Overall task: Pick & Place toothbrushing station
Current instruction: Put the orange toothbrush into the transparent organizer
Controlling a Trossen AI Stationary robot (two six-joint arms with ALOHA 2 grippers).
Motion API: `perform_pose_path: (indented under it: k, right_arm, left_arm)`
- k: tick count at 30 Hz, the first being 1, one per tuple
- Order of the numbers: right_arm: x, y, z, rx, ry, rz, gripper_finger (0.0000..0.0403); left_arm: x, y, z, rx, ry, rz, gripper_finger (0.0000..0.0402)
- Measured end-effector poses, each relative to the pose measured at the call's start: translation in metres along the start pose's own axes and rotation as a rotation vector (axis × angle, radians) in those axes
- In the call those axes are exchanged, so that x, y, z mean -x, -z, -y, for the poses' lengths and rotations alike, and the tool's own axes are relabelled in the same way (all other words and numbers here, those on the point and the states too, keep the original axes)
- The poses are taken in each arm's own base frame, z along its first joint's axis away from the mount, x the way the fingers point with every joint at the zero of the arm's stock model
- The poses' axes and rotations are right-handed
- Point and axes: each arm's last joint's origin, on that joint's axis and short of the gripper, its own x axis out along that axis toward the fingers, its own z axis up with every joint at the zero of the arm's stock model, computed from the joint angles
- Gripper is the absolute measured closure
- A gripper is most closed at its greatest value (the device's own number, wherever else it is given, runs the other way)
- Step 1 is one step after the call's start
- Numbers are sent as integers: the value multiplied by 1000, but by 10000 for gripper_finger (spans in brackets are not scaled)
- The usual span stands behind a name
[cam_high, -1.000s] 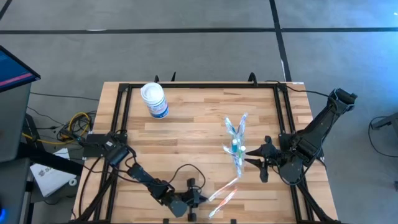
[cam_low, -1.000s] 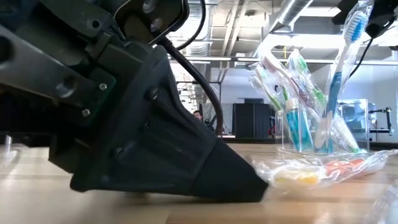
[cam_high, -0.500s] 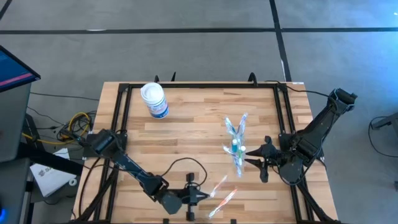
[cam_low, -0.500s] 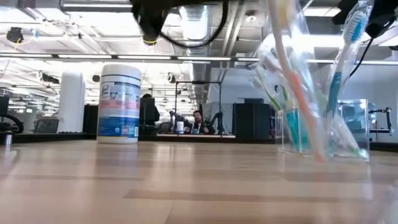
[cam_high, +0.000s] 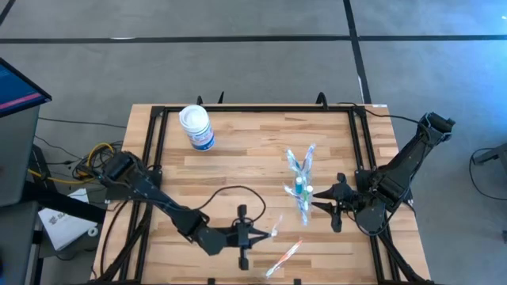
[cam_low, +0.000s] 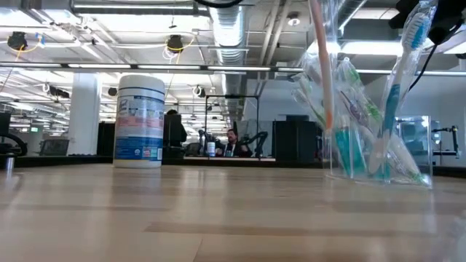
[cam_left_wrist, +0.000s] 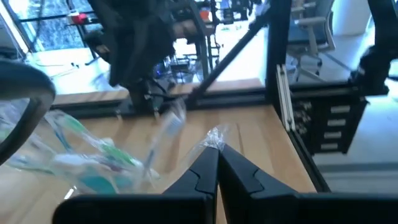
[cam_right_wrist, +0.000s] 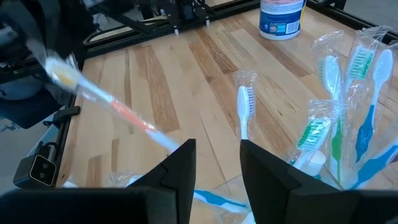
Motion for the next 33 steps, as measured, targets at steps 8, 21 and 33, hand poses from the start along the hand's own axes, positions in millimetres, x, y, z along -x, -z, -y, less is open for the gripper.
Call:
perform_pose_path:
  k: [8,21,33]
  right_arm:
    - [0,-1,-1,6,-5,5,288]
    - [-7,-19,-7,126,-39,115,288]
    - [-18,-34,-15,242,-95,203,288]
  left_arm:
    - [6,-36,-27,38,2,75,401]
    - [-7,-58,-75,144,86,125,401]
    - [-20,-61,-99,205,112,135,401]
